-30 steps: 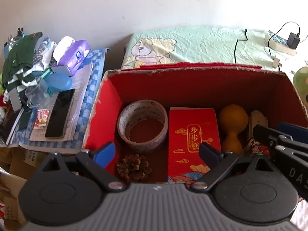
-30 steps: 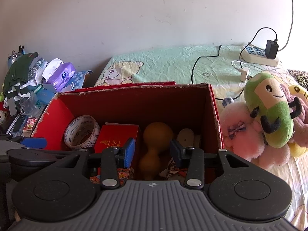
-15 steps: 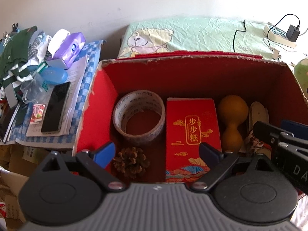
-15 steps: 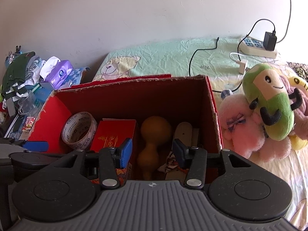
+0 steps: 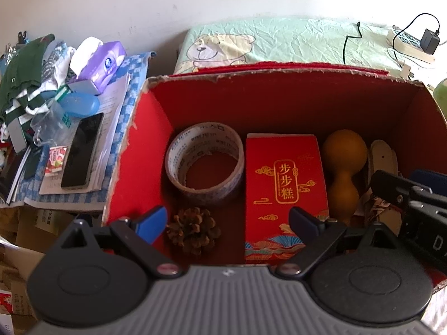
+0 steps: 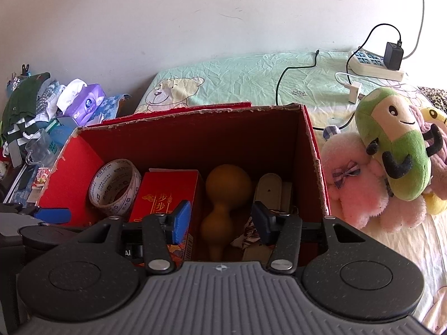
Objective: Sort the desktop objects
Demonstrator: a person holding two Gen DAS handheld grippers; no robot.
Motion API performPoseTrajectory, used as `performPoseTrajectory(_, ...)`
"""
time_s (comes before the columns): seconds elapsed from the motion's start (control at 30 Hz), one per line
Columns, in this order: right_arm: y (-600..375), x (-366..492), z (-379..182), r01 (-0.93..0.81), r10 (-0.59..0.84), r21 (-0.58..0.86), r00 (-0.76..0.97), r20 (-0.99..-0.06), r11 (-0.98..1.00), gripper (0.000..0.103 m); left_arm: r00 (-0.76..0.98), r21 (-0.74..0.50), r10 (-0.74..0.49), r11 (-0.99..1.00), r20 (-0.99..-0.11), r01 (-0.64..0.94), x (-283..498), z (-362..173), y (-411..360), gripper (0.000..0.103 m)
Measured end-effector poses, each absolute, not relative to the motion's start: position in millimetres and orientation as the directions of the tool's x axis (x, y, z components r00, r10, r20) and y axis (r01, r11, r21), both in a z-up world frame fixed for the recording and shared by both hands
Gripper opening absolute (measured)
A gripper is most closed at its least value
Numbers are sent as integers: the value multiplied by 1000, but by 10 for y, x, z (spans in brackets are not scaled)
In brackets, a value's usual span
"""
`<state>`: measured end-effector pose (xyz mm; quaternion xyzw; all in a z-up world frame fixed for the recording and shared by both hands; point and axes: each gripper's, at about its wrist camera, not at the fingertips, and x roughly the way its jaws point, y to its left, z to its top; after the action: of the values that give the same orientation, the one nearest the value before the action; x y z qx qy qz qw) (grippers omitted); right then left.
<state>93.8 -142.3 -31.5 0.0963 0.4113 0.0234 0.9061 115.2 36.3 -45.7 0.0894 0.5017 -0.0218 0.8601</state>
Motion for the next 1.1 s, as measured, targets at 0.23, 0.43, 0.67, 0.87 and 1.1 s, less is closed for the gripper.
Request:
performPoseTrajectory(0.23, -1434, 940, -304, 46, 121, 203, 667, -735, 978, 61, 483, 125, 37, 980, -875, 152, 1160, -476, 314, 95)
performPoseTrajectory(0.43, -1474, 947, -307, 64, 113, 209, 670, -733, 976, 64, 496, 141, 40, 975, -867, 169, 1155, -462, 238, 95)
performPoseTrajectory(0.67, -1485, 953, -270, 68, 109, 210, 679, -726, 975, 63, 518, 136, 40, 979, -854, 149, 1165, -399, 270, 95)
performPoseTrajectory(0.87, -1456, 931, -166, 59, 99, 195, 702, -705, 979, 63, 572, 160, 52, 977, -819, 141, 1117, -284, 277, 95)
performPoseTrajectory(1.1, -1431, 870, -47, 49, 92, 184, 722, -686, 982, 63, 632, 195, 60, 970, -773, 146, 1106, -119, 345, 95)
